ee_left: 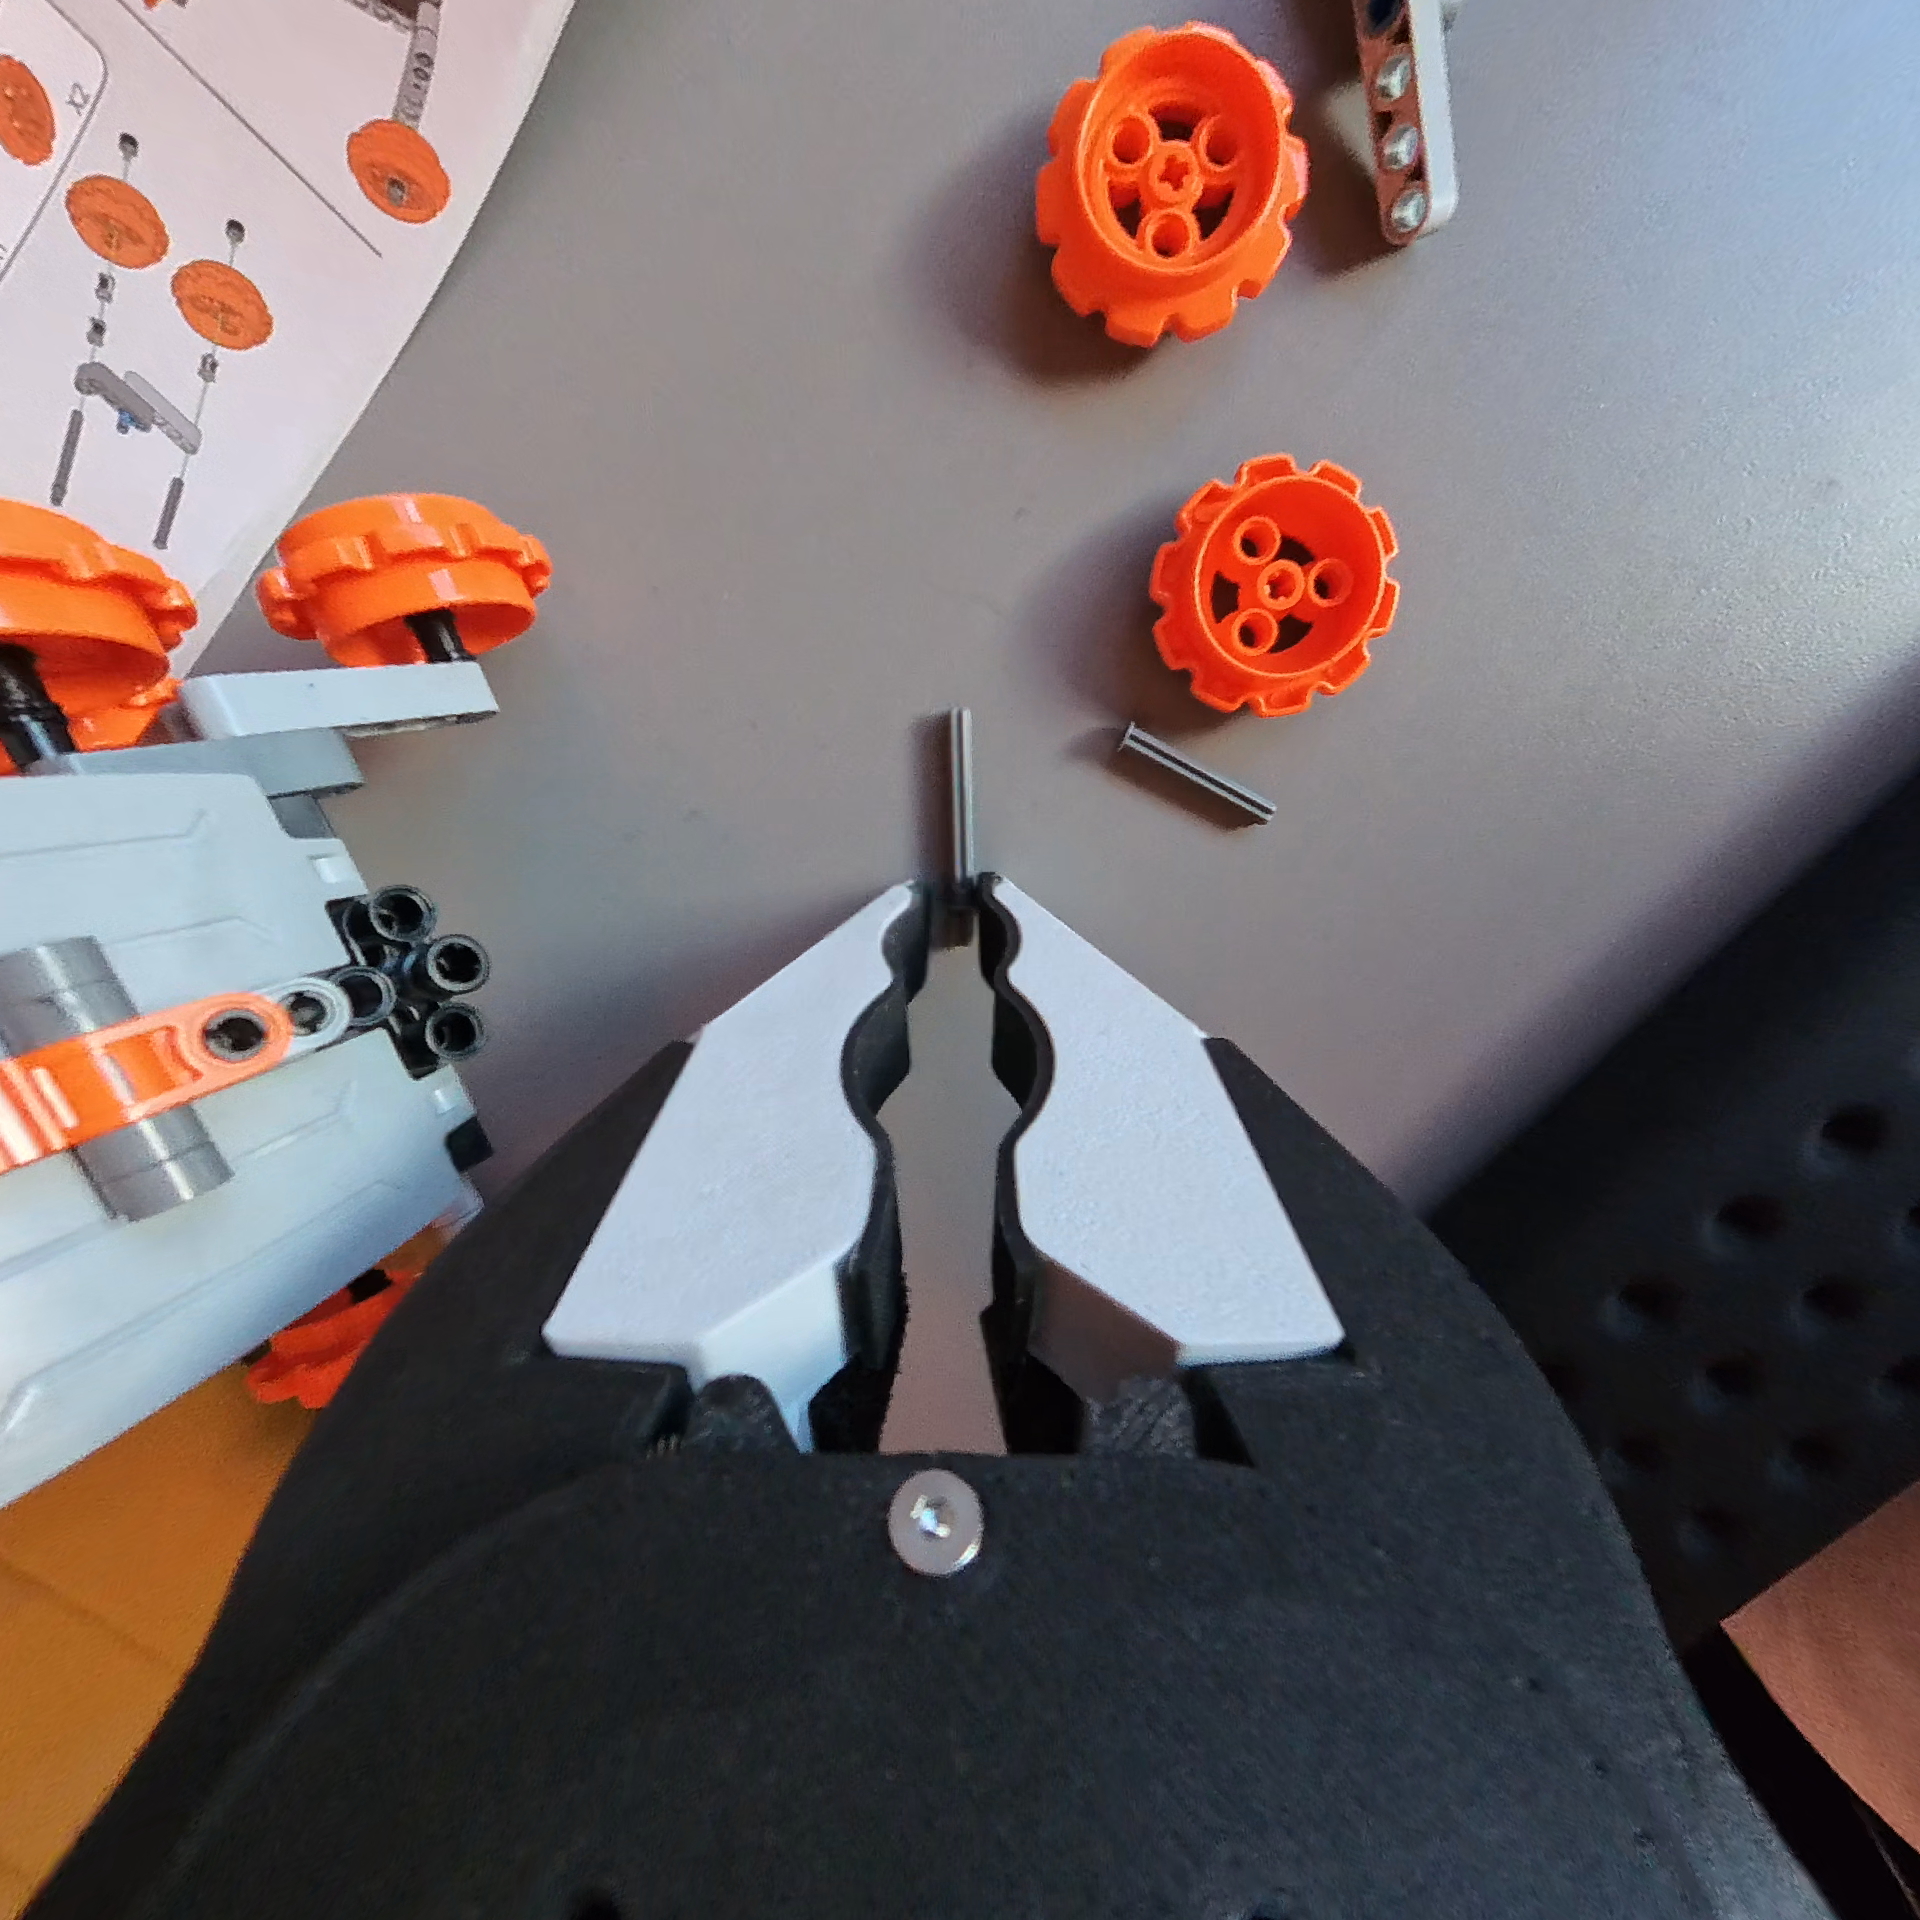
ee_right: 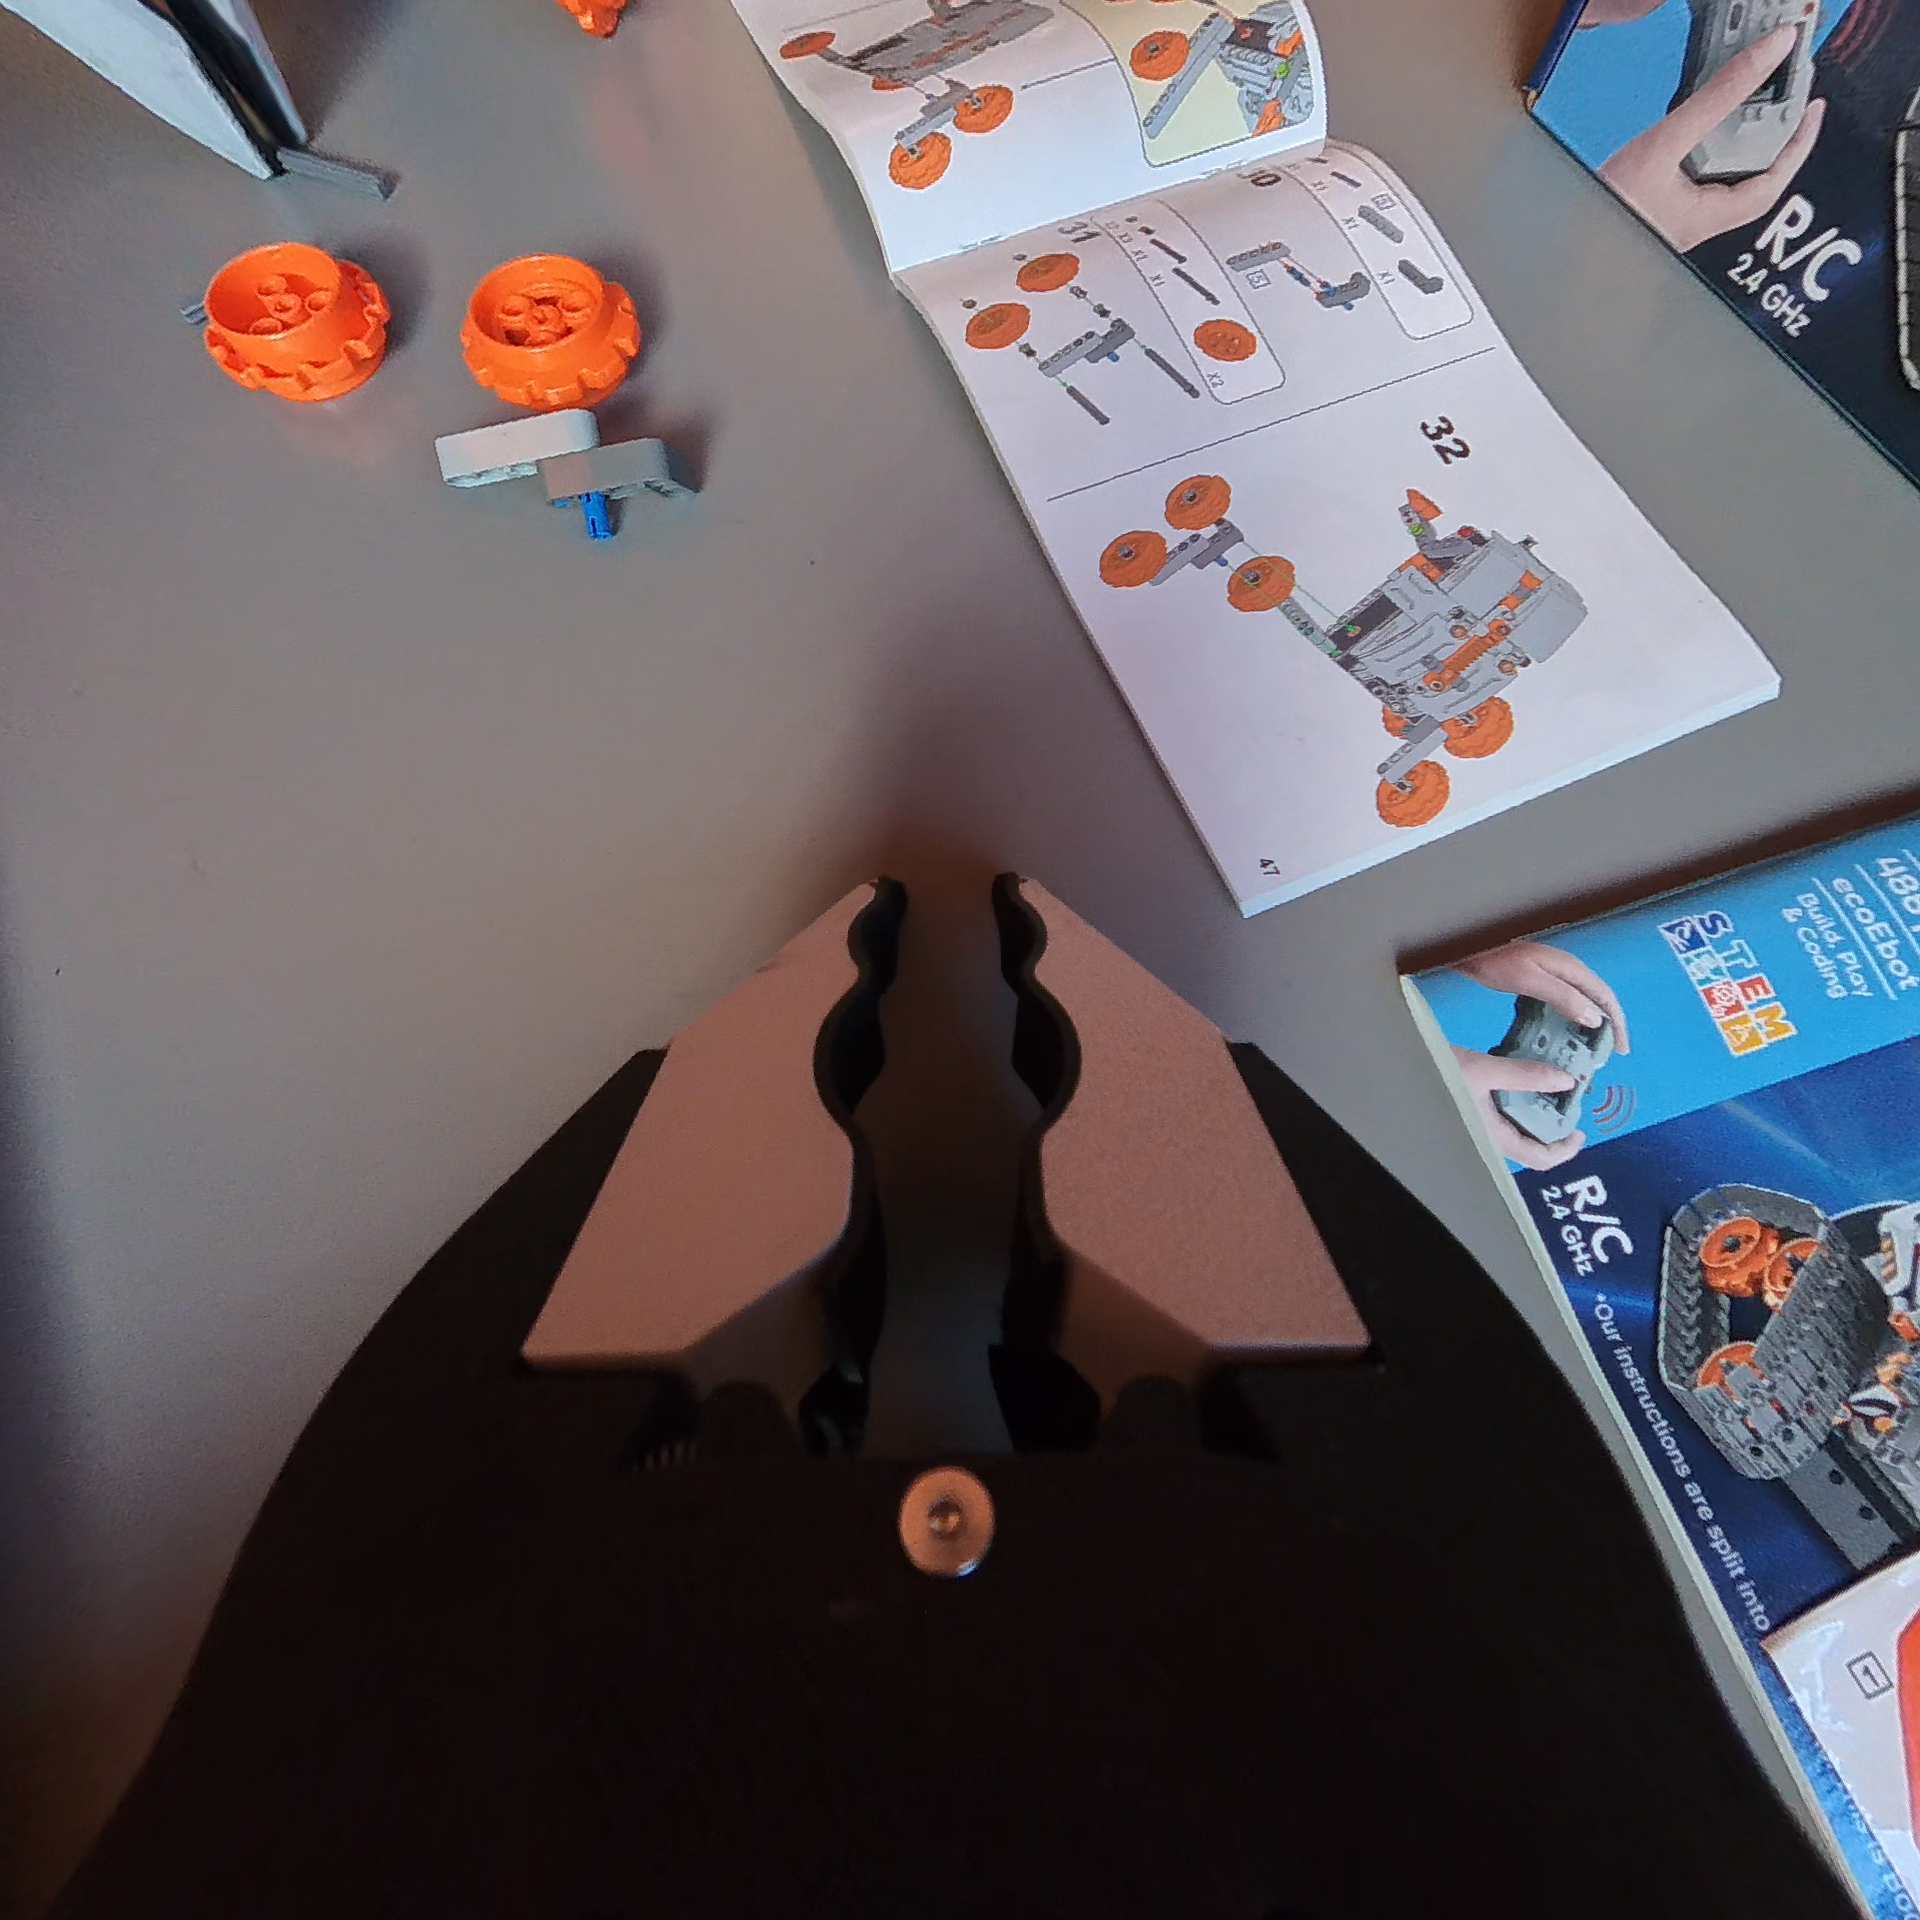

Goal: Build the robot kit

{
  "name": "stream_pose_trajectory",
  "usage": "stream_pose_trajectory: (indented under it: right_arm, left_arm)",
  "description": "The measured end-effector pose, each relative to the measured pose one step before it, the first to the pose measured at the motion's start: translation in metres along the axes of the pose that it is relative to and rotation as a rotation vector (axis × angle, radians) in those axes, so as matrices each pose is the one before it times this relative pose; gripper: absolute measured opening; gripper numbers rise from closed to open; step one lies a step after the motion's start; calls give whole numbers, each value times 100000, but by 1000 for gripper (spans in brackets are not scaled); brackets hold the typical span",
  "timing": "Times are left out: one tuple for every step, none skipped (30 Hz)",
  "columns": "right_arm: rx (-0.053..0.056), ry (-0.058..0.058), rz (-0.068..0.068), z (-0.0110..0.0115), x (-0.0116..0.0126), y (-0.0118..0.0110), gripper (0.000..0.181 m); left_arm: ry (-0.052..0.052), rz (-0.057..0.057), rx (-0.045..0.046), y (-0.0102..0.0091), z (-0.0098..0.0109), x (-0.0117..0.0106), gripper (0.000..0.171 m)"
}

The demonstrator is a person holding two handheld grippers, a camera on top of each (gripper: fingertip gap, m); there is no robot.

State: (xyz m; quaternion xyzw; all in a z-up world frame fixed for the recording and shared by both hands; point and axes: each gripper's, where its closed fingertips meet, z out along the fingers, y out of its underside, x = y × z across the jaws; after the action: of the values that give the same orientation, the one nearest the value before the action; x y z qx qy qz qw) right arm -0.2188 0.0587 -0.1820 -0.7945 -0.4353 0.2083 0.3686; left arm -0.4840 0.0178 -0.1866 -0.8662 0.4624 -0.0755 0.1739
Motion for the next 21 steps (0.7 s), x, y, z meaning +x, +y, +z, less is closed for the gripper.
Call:
stream_pose_trajectory:
  right_arm:
    - [14,-243,139,2,-21,-4,20]
    - [40,-414,345,-10,-13,4,20]
    - [48,-394,420,-6,-7,-1,21]
    - [33,-281,298,-8,-5,2,20]
    - [18,-165,141,-4,-5,1,21]
    - [6,-55,28,0,-10,-1,21]
    - [-8,32,-95,2,-3,-1,21]
    - [-15,79,-161,4,-5,-1,21]
    - [-8,88,-147,-6,-8,7,21]
    - [-17,50,-130,-2,-6,4,21]
    - [-5,48,-66,2,-2,-1,21]
    - [0,20,-30,3,-9,-2,21]
    - [-3,18,-47,-7,5,-7,21]
    - [4,25,-43,-4,-2,3,21]
    - [4,-10,18,0,-3,0,21]
    - [-2,-18,20,0,-4,0,21]
    - [-5,19,-31,0,5,1,21]
    - [-12,36,-21,2,-7,0,21]
    - [-3,10,4,-4,-7,4,21]
    - [-1,25,-4,-11,1,9,21]
    - [0,29,-22,3,-8,-2,21]
  left_arm:
    - [-460,-929,-99,-15,-142,-128,12]
    - [-2,-723,846,-131,-321,-38,16]
    - [202,-479,2142,-295,-568,19,16]
    - [-158,-489,2920,-364,-792,-15,16]
    - [-315,-485,3208,-383,-1018,-41,16]
    - [-301,-435,3685,-416,-1229,-30,15]
    - [-1445,-802,4329,-484,-1473,-253,14]
    - [-2781,-1114,5169,-583,-1624,-519,13]
    - [-3676,-1220,5317,-599,-1712,-758,12]
    - [-3962,-1319,4513,-472,-1671,-909,11]
    - [-3962,-1586,3499,-317,-1582,-1008,12]
    - [-3798,-1746,2950,-213,-1471,-1042,14]
    - [-3606,-1703,2707,-144,-1351,-1064,15]
    - [-3772,-1616,2510,-66,-1179,-1127,15]
    - [-4291,-1637,2158,21,-1030,-1263,15]
    - [-4507,-1768,1679,115,-869,-1362,15]
    - [-4161,-2024,1234,204,-728,-1379,16]
    - [-3409,-2619,929,252,-593,-1307,16]
    - [-2295,-3167,754,258,-490,-1138,17]
    - [-1361,-3151,790,231,-410,-950,18]
    - [-1144,-2817,848,201,-341,-847,17]
